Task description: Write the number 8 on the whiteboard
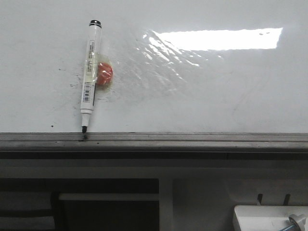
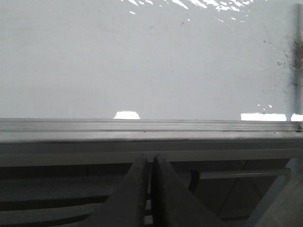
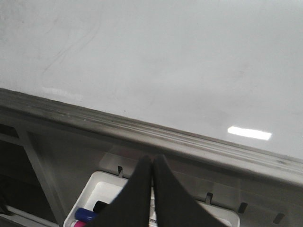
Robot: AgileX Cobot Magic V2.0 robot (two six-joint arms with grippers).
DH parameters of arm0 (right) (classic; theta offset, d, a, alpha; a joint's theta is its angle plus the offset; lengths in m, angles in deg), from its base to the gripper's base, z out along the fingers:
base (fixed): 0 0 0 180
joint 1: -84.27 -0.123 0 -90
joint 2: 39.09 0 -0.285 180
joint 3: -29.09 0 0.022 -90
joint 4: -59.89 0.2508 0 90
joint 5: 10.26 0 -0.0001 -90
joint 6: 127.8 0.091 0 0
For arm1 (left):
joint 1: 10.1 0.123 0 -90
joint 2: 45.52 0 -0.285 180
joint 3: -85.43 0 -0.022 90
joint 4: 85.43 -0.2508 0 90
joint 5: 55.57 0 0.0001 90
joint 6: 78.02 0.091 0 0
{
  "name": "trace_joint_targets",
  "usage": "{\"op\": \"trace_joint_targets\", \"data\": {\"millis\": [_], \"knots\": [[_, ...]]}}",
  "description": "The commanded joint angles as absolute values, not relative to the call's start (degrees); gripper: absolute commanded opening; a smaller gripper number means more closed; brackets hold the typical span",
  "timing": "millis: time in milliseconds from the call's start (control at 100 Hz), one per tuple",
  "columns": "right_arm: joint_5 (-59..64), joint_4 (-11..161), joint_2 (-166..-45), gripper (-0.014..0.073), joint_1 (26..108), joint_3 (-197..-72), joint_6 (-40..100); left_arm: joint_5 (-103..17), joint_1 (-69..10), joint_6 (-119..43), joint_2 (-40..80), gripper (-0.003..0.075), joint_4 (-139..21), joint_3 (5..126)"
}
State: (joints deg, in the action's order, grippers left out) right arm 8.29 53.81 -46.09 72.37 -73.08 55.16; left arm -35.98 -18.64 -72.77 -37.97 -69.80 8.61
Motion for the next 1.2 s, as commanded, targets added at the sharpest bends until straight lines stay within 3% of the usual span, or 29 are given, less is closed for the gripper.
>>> {"op": "trace_joint_targets", "data": {"millis": [0, 380, 560, 860, 1020, 1190], "knots": [[6.6, 53.8, -45.05, -0.0043, 72.29, -72.39, 54.95, -38.66, -18.47, -73.33, -39.6, -0.002, -69.65, 6.32], [2.24, 52.59, -45.05, -0.0043, 72.29, -72.39, 54.95, -38.96, -18.47, -73.33, -39.6, -0.002, -68.06, 6.32], [-9.61, 59.89, -45.05, -0.0043, 72.29, -72.39, 56.14, -42.96, -18.47, -72.96, -39.6, -0.002, -40.56, 6.32], [-24.38, 82.28, -45.05, -0.0043, 72.29, -72.5, 56.14, -48.57, -18.47, -72.96, -39.6, -0.002, -24.53, 6.42], [-14.33, 84.38, -45.16, -0.0043, 72.29, -78.19, 56.03, -46.88, -18.57, -69.44, -39.2, -0.002, -28.37, 10.29], [2.97, 70.99, -48.26, -0.0042, 72.29, -88.8, 54.63, -41.06, -18.57, -65.63, -32.59, -0.002, -41.65, 20.1]]}}
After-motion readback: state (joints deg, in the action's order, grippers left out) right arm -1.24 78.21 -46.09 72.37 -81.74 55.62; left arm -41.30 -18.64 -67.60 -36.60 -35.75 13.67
